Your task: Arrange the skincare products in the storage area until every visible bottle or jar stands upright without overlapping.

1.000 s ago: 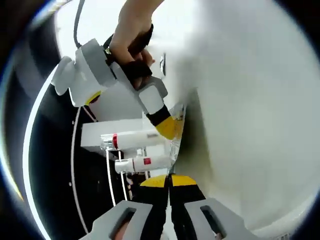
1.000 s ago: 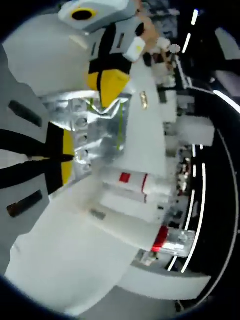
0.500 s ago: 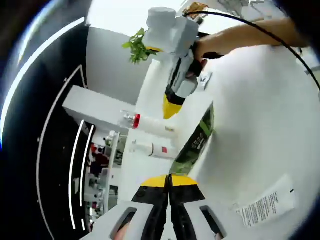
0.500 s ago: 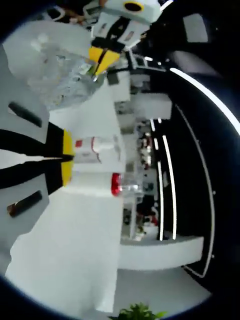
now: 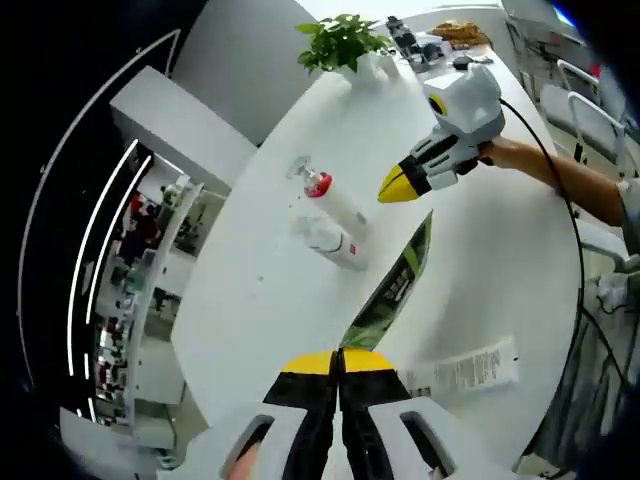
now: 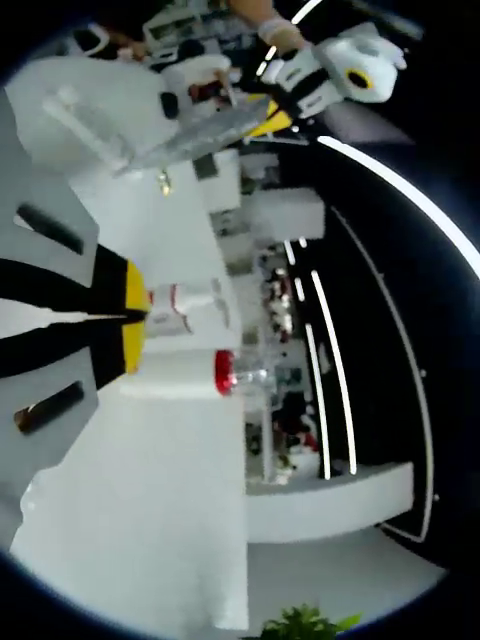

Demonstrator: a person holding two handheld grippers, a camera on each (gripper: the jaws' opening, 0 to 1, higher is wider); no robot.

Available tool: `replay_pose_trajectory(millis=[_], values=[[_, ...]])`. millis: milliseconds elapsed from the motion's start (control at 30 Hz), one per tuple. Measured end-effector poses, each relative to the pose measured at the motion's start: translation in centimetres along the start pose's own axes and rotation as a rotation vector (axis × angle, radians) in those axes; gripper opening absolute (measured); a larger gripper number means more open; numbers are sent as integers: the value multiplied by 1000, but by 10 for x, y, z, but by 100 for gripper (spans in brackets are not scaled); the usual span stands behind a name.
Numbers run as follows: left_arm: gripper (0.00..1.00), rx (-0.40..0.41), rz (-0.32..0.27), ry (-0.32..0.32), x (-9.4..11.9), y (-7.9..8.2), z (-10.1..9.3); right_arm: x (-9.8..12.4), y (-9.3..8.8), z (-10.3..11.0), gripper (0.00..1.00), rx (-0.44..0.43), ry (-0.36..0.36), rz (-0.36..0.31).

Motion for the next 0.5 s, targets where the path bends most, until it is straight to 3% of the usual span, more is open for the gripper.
replay_pose_trajectory(millis=[100, 167, 300, 500], values=[[0, 169, 0, -43, 1, -15, 14, -2, -2, 1, 0, 2, 1, 6], [0, 240, -4, -57, 0, -21, 20, -3, -3, 3, 0, 5, 4, 11], [0, 517, -36, -160, -7, -39, 40, -2, -4, 3, 0, 12, 1, 18], [0, 807, -70, -279, -13, -70, 56, -2, -5, 4, 0, 10, 1, 24]])
Point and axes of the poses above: the point that each gripper's makers call its tool centre point, and the gripper's own axes: x roughly backward along the fingers, z roughly to its left, y roughly out of its top, the point moved 7 cm from there along x, roughly backward along the fingers, and after that the axes turned 6 degrees about -z, right-handed, at the moved point
